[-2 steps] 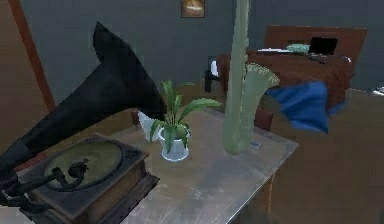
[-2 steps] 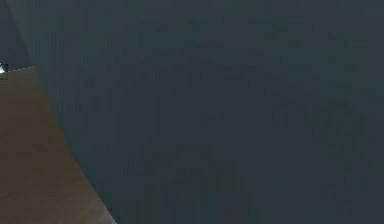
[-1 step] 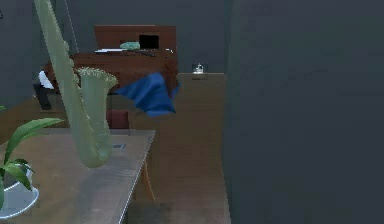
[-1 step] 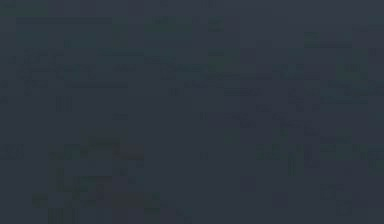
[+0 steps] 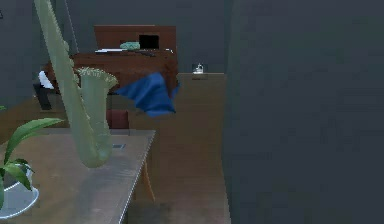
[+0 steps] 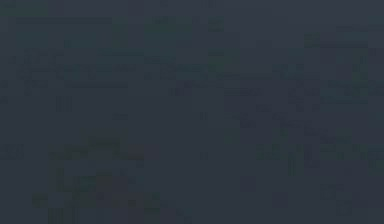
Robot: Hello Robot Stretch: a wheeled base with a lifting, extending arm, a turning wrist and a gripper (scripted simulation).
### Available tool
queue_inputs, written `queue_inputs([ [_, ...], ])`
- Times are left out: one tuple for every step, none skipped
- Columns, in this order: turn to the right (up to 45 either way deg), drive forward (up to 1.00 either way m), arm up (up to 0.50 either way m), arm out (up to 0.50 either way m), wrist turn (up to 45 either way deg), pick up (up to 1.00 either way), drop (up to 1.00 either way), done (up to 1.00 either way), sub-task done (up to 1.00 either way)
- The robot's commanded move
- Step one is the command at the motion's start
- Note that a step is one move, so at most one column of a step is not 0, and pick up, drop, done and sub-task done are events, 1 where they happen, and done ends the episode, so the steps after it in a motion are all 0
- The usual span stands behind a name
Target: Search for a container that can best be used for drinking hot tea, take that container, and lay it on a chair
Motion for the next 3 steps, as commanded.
queue_inputs([
  [-12.0,0.00,0.00,0.00,0.0,0.00,0.00,0.00,0.00],
  [-3.0,0.00,0.00,0.00,0.0,0.00,0.00,0.00,0.00],
  [0.0,0.10,0.00,0.00,0.0,0.00,0.00,0.00,0.00],
])
